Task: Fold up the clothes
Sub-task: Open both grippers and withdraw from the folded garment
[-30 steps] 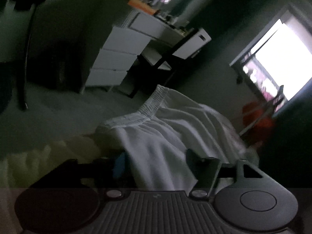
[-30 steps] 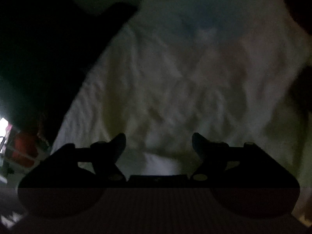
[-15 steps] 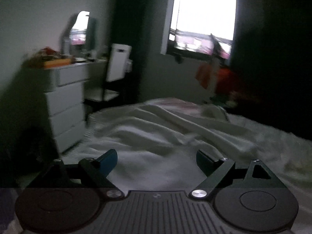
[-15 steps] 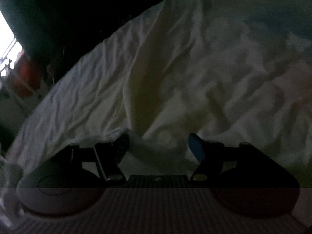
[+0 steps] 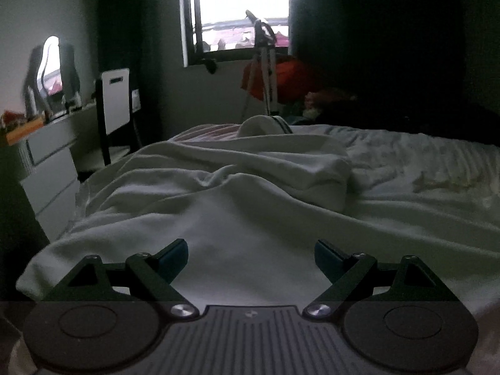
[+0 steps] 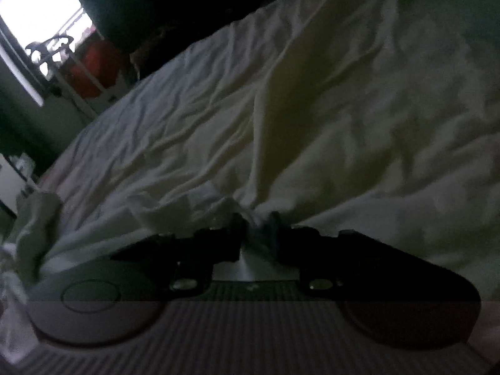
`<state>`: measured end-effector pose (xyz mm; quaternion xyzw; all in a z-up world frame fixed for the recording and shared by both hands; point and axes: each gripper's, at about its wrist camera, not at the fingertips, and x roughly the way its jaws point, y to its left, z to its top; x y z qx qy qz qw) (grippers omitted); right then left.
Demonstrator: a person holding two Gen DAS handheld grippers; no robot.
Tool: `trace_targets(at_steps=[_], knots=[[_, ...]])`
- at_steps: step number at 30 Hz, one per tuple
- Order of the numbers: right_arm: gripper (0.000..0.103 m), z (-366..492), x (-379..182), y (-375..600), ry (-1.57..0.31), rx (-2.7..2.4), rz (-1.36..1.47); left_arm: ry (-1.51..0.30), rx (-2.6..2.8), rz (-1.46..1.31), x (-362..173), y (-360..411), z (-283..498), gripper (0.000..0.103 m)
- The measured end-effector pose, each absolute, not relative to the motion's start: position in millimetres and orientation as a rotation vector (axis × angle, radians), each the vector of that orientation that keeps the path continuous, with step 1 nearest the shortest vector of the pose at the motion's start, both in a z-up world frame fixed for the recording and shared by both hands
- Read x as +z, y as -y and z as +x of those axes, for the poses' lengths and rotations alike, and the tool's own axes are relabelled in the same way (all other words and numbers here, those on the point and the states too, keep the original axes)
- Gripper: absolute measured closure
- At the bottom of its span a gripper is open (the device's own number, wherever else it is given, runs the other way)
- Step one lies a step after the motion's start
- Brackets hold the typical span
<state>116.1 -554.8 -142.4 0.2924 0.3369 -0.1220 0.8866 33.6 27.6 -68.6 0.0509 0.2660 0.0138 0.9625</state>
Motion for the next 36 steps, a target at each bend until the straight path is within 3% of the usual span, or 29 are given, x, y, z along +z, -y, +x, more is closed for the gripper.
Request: trace_targets(at_steps=[5,9,17,29,31,33,36], knots=[[0.095,103.0,-129.0,565.1,-0.596,-0.397,0.62,-0.529,0.031,0.106,-67.4,-29.8,32.2,0.013],[0.097,96.5,-129.6,571.4,-0.592,-0.485,0.599,-0.53,0.03,0.089,-65.9,-34.2,32.6,0.013],[0.095,86.0,-136.9,578.7,-0.616,-0.582,0.59,-0.52,0.023,0.095,-65.3,-35.2,33.6,0.013],[0.093,75.5,-53.7,463.2,-0.477,-0.294,0.451,-0.497,-0.007,0.133,-69.5,-29.0,31.2,0.01],[0.076,73.4,-45.5,439.4,-0.459,-0.212,0.457,-0.495,-0.03,0.154,-70.7,-22.8,34.5,0.009],[0.01,67.8,-41.6,417.8,-0.415,-0.14,0.478,-0.502,-0.049,0.19,-72.6,-13.4,43.0,0.009],[0.006,65.4,-42.4,398.2,-0.388,-0.072,0.503,-0.513,-0.061,0.243,-74.6,2.5,66.6,0.007]])
